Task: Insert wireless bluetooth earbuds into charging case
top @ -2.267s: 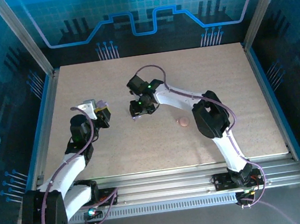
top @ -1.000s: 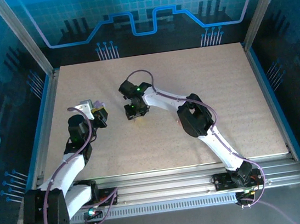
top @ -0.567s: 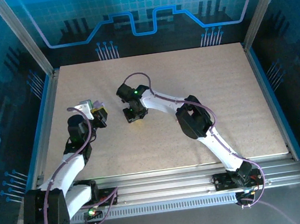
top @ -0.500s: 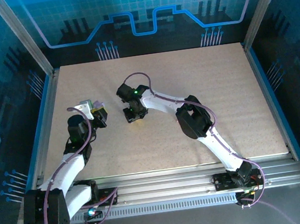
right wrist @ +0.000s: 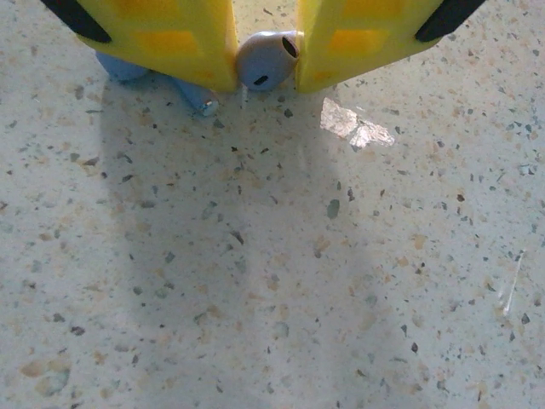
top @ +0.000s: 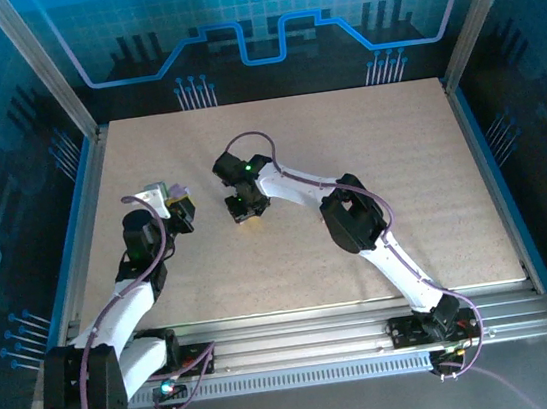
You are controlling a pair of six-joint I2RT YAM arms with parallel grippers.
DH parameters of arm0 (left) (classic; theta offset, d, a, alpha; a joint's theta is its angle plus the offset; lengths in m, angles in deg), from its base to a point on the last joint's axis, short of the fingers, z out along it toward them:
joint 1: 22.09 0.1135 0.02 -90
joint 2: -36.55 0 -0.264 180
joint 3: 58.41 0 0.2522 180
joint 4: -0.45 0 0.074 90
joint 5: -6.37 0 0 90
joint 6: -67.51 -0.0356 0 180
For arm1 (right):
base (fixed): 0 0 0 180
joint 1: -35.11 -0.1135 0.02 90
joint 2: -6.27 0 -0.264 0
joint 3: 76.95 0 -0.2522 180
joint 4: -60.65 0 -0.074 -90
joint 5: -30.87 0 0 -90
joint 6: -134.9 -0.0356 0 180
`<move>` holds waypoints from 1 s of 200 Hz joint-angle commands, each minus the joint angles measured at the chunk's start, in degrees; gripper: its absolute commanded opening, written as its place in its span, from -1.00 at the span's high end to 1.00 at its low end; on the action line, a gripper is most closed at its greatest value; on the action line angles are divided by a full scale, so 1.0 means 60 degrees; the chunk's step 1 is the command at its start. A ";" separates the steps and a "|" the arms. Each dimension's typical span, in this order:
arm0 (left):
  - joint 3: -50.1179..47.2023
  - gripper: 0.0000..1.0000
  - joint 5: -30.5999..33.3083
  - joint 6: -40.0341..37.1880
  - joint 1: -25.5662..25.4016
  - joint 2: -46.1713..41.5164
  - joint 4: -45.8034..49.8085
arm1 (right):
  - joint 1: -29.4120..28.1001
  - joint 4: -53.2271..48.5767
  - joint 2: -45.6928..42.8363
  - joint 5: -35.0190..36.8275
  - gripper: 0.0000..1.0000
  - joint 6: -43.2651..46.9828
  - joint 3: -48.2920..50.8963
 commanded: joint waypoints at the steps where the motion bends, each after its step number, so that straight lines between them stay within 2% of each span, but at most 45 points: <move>1: -0.0026 0.66 -0.0244 0.0040 0.0128 0.0001 -0.0377 | -0.0121 0.0232 -0.0381 0.0010 0.52 0.0404 0.0656; 53: 0.0017 0.65 -0.0445 -0.0058 0.0143 -0.0068 -0.0205 | -0.0287 0.0492 -0.2241 0.0072 0.54 0.0775 0.3137; 98: 0.0135 0.66 -0.0822 -0.0086 0.0143 0.0125 -0.0186 | -0.0314 0.0440 -0.3696 -0.0178 0.53 0.1777 0.5029; 140: 0.0241 0.66 -0.1021 -0.0052 0.0143 0.0243 -0.0242 | -0.0290 0.0343 -0.4406 -0.0399 0.53 0.2762 0.6194; 170: 0.0198 0.67 -0.1674 0.0185 0.0128 0.0563 -0.0607 | -0.0238 0.1238 -0.5069 -0.0536 0.54 0.2716 0.6868; 200: 0.0176 0.67 -0.2415 0.0564 -0.0079 0.0971 -0.1260 | -0.0061 0.2728 -0.5865 -0.0005 0.54 0.2979 0.7375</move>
